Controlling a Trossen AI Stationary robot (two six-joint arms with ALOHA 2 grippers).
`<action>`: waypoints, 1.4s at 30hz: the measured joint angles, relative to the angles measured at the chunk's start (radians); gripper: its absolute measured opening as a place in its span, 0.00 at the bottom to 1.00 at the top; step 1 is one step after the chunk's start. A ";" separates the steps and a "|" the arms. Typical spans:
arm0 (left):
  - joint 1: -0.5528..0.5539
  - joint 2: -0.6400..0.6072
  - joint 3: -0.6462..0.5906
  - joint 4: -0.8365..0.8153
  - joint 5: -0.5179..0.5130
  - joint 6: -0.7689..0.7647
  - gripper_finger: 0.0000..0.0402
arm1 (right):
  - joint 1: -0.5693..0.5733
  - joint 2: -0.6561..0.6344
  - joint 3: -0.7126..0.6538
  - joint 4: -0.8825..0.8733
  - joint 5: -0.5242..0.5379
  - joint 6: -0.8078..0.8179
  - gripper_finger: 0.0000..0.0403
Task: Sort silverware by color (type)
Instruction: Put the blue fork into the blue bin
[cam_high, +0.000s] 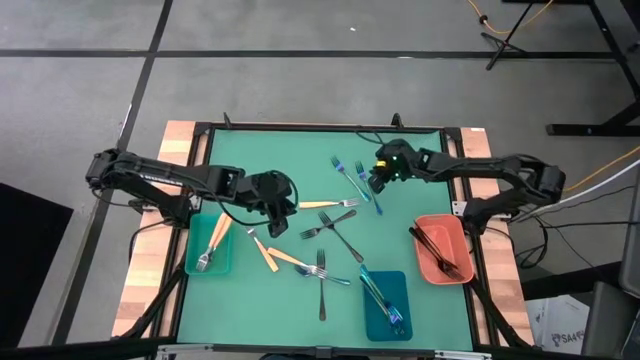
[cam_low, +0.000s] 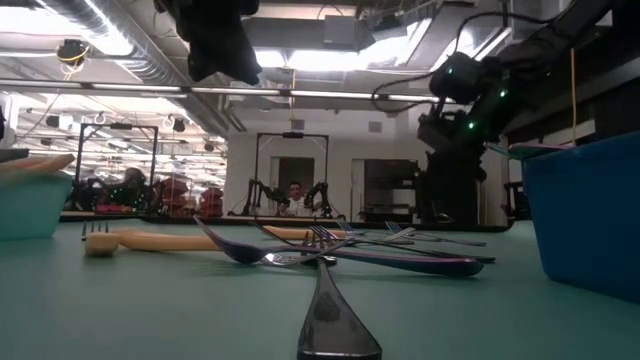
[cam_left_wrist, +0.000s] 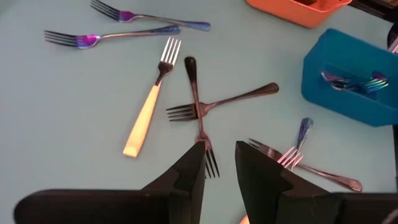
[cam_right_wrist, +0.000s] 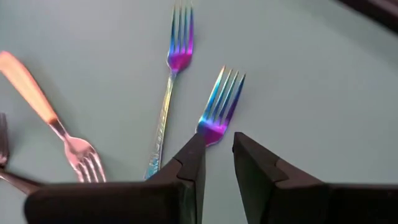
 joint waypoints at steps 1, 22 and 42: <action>0.000 -0.001 0.000 0.000 0.000 0.000 0.21 | 0.000 0.016 0.000 0.004 -0.004 0.000 0.18; 0.000 0.000 0.000 0.000 0.000 0.000 0.21 | 0.066 0.185 0.000 0.055 -0.035 -0.002 0.18; 0.000 0.000 0.000 0.000 0.000 0.000 0.21 | 0.124 0.250 0.003 0.099 0.081 -0.002 0.18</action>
